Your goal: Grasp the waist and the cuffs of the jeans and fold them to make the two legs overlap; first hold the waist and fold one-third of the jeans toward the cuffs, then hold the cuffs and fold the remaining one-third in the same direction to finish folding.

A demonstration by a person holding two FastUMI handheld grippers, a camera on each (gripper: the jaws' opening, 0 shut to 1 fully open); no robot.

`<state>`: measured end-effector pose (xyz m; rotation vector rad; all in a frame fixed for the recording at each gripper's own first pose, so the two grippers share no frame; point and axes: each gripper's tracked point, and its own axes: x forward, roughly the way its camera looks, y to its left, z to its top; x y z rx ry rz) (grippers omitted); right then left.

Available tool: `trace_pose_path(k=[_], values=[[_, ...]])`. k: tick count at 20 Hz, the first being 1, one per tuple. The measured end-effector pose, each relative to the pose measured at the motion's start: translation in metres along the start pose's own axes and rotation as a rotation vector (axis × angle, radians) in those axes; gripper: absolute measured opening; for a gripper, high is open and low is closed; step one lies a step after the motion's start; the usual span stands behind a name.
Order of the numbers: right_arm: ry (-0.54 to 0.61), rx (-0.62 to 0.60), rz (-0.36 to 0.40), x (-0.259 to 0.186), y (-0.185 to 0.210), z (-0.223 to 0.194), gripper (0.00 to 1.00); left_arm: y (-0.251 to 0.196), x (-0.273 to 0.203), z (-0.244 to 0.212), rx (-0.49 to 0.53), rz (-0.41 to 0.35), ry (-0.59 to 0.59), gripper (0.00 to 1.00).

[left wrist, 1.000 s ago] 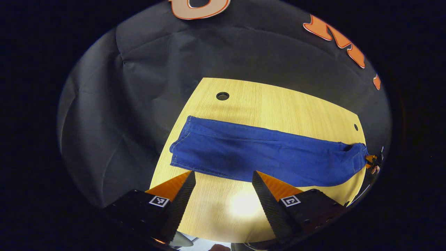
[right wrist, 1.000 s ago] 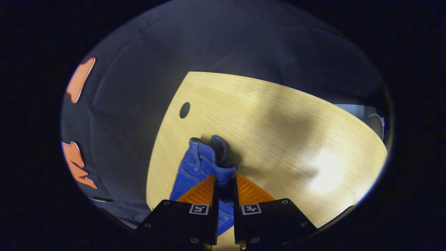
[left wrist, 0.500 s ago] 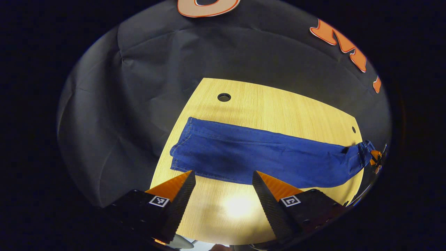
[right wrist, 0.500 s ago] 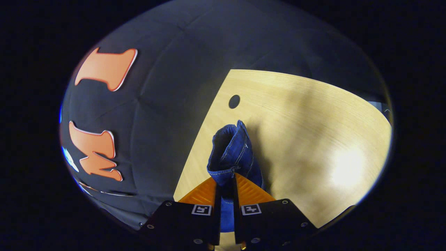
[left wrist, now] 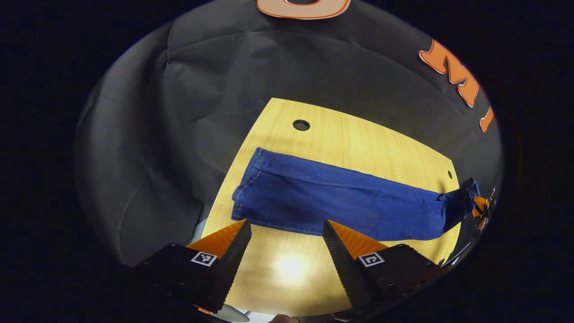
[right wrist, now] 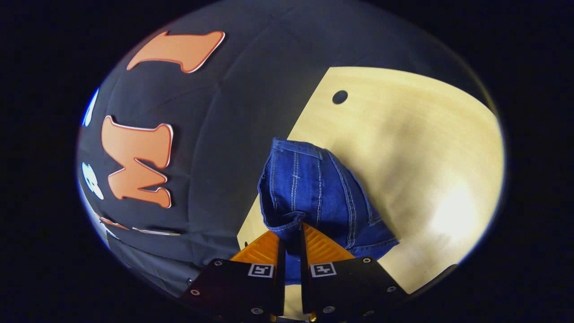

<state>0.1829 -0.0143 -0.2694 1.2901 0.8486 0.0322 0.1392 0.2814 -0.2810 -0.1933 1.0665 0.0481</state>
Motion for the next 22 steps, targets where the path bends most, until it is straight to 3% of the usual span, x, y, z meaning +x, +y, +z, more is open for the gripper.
trace_pose_path(k=[10, 16, 22], values=[[0.196, -0.071, -0.015, 0.048, 0.034, -0.120, 0.16, 0.032, 0.009, -0.001, -0.054, -0.046, -0.010, 0.98], [0.247, -0.104, -0.026, 0.075, 0.046, -0.162, 0.16, 0.042, 0.016, -0.002, -0.062, -0.065, -0.004, 0.98], [0.273, -0.164, -0.145, 0.101, 0.027, -0.192, 0.16, 0.054, 0.024, 0.003, -0.086, -0.083, -0.004, 0.98]])
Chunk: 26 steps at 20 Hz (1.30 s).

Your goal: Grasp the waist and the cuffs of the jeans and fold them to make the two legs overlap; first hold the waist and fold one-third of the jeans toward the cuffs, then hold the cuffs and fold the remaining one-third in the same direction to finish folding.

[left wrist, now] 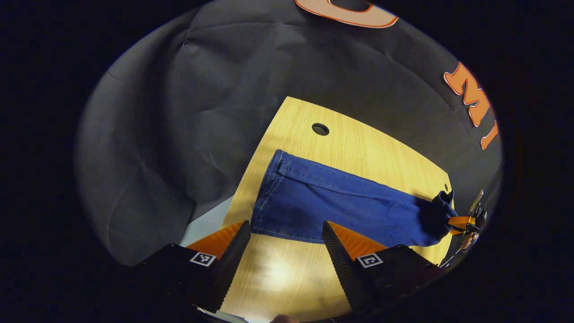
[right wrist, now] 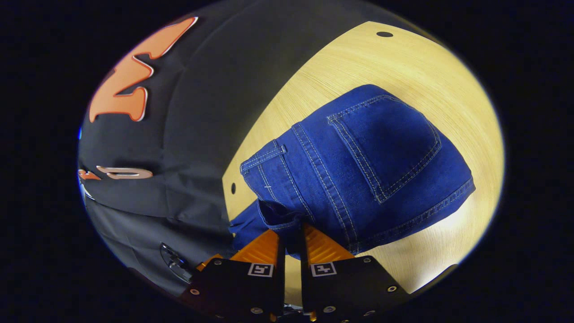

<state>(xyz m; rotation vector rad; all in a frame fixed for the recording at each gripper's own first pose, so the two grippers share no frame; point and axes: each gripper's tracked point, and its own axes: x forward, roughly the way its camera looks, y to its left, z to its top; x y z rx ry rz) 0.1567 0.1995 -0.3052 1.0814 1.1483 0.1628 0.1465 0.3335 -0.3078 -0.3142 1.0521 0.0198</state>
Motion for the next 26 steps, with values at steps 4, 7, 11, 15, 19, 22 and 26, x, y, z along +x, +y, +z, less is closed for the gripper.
trace_pose_path(k=[4, 7, 11, 15, 19, 22, 26], values=[[0.023, 0.030, -0.074, 0.021, -0.014, -0.008, 0.17, 0.009, 0.011, 0.008, -0.060, -0.041, 0.009, 0.96], [0.024, 0.061, -0.069, 0.023, -0.008, -0.018, 0.40, 0.015, 0.016, 0.010, -0.123, -0.078, 0.030, 0.98], [0.017, 0.075, -0.021, 0.019, 0.004, -0.022, 0.73, 0.026, 0.016, 0.008, -0.236, -0.141, 0.083, 0.98], [-0.015, 0.034, -0.047, 0.008, -0.003, -0.024, 0.87, 0.038, 0.018, 0.010, -0.288, -0.156, 0.113, 0.98], [-0.049, 0.018, -0.035, -0.010, 0.003, -0.022, 0.88, 0.029, 0.023, 0.013, -0.336, -0.221, 0.111, 0.96], [-0.067, 0.016, -0.024, -0.021, 0.005, -0.018, 0.88, 0.014, 0.029, 0.013, -0.347, -0.284, 0.115, 0.98], [-0.078, -0.008, -0.011, -0.036, 0.006, -0.012, 0.88, -0.012, 0.040, 0.015, -0.469, -0.352, 0.131, 0.73]])
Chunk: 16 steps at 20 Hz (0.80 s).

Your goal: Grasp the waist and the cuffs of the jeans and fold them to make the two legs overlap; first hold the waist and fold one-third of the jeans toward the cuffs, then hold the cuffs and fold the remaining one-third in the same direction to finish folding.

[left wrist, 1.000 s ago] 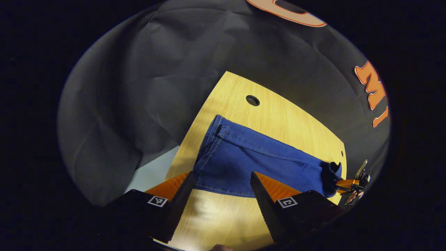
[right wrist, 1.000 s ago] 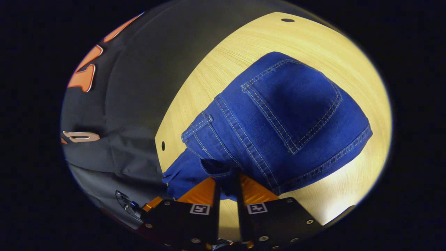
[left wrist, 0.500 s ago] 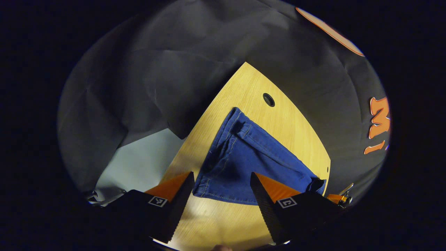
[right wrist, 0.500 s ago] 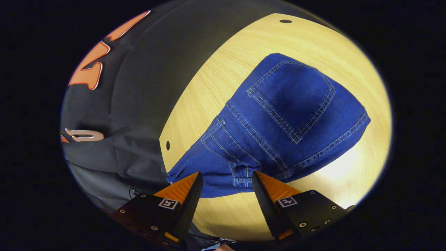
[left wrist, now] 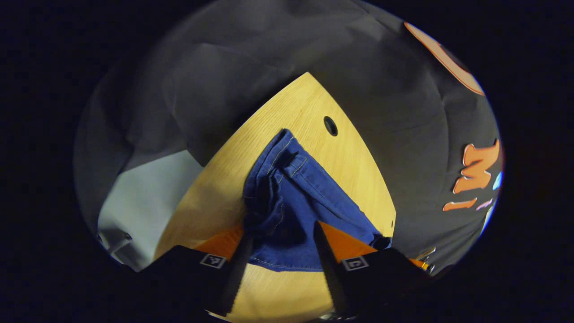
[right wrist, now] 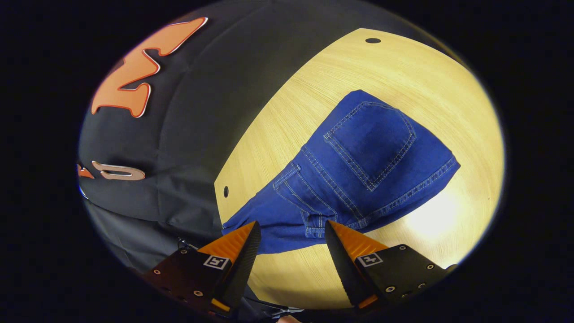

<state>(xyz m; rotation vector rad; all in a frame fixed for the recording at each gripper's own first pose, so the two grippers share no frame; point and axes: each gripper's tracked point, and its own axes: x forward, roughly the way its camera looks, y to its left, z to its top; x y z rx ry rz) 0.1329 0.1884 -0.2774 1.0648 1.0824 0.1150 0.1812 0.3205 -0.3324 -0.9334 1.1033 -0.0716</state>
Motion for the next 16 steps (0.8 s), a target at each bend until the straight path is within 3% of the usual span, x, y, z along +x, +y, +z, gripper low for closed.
trace_pose_path(k=[1, 2, 4, 6, 7, 10, 16], values=[[-0.006, -0.007, -0.003, -0.005, -0.002, 0.001, 0.88, -0.003, 0.002, 0.001, -0.031, -0.005, -0.007, 0.62], [-0.012, -0.018, 0.002, -0.009, -0.004, 0.003, 0.88, 0.003, 0.006, 0.001, -0.049, 0.026, -0.029, 0.58], [-0.028, -0.044, -0.002, -0.019, -0.007, 0.008, 0.88, -0.002, 0.006, -0.001, -0.045, 0.039, -0.065, 0.13], [-0.057, -0.079, -0.025, -0.028, -0.018, 0.016, 0.88, -0.015, -0.009, 0.006, 0.013, 0.044, -0.110, 0.13], [-0.073, -0.096, -0.035, -0.032, -0.022, 0.022, 0.88, -0.034, 0.002, 0.004, 0.042, 0.028, -0.125, 0.05], [-0.121, -0.127, -0.041, -0.043, -0.026, 0.038, 0.97, -0.079, -0.043, -0.001, 0.164, -0.031, -0.182, 0.05], [-0.142, -0.167, -0.033, -0.055, -0.031, 0.056, 0.98, -0.201, -0.086, -0.035, 0.386, -0.149, -0.212, 0.05]])
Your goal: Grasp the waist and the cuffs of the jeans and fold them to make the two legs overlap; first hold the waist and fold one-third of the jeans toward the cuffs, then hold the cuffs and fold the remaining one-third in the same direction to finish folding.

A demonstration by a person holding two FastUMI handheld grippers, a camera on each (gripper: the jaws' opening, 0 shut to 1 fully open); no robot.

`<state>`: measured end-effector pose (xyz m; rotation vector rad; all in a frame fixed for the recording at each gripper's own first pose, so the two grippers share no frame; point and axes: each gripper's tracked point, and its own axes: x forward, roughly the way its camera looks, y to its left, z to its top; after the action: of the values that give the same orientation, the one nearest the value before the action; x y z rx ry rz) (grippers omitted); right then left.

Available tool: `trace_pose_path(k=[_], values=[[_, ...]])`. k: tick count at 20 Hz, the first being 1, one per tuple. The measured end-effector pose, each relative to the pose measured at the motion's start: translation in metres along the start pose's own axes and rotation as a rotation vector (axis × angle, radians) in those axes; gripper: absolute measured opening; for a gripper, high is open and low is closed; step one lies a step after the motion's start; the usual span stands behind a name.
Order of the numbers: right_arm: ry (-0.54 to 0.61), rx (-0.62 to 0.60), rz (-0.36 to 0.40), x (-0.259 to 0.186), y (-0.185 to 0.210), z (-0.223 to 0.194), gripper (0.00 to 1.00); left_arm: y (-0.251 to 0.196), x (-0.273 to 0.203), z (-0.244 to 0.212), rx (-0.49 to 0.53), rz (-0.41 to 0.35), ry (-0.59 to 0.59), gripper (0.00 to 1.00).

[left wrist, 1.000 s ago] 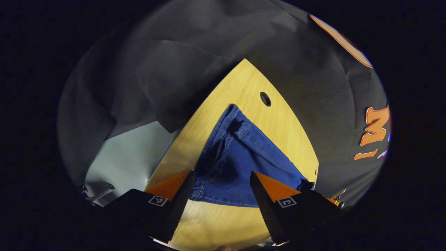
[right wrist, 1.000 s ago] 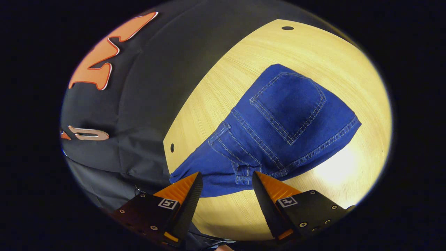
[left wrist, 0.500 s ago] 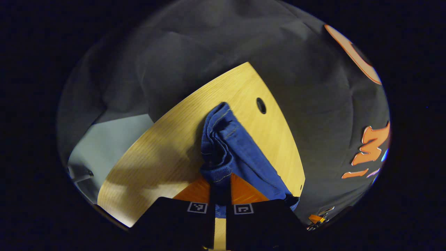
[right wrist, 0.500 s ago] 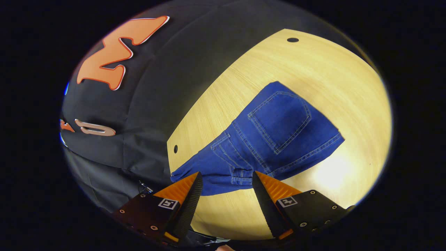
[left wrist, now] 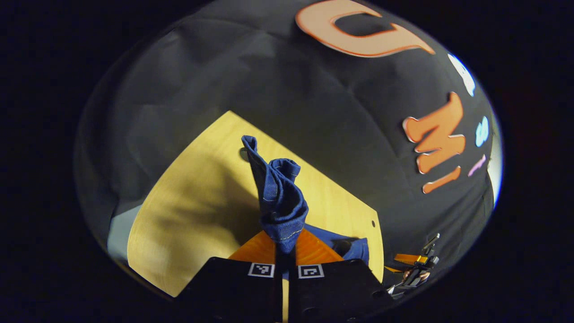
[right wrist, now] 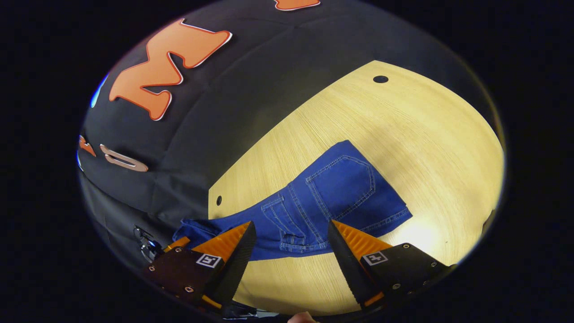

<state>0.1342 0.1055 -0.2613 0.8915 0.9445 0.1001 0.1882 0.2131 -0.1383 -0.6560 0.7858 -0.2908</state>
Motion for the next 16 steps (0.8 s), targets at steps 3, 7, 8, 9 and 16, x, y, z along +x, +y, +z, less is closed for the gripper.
trace_pose_path(k=[3, 7, 8, 9, 16], values=[[0.001, -0.006, 0.022, -0.006, -0.004, 0.007, 0.98, -0.067, -0.002, 0.000, 0.097, -0.066, 0.002, 0.05], [-0.006, -0.013, 0.031, -0.015, -0.017, 0.015, 0.98, -0.146, 0.007, -0.007, 0.180, -0.142, 0.009, 0.05], [-0.008, -0.020, 0.035, -0.018, -0.019, 0.017, 0.98, -0.163, 0.011, -0.010, 0.195, -0.154, 0.016, 0.05], [-0.013, -0.025, 0.031, -0.020, -0.024, 0.020, 0.98, -0.177, 0.015, -0.014, 0.210, -0.165, 0.022, 0.05], [-0.057, -0.116, 0.009, -0.034, -0.048, 0.034, 0.98, -0.260, 0.062, -0.059, 0.315, -0.171, 0.101, 0.05]])
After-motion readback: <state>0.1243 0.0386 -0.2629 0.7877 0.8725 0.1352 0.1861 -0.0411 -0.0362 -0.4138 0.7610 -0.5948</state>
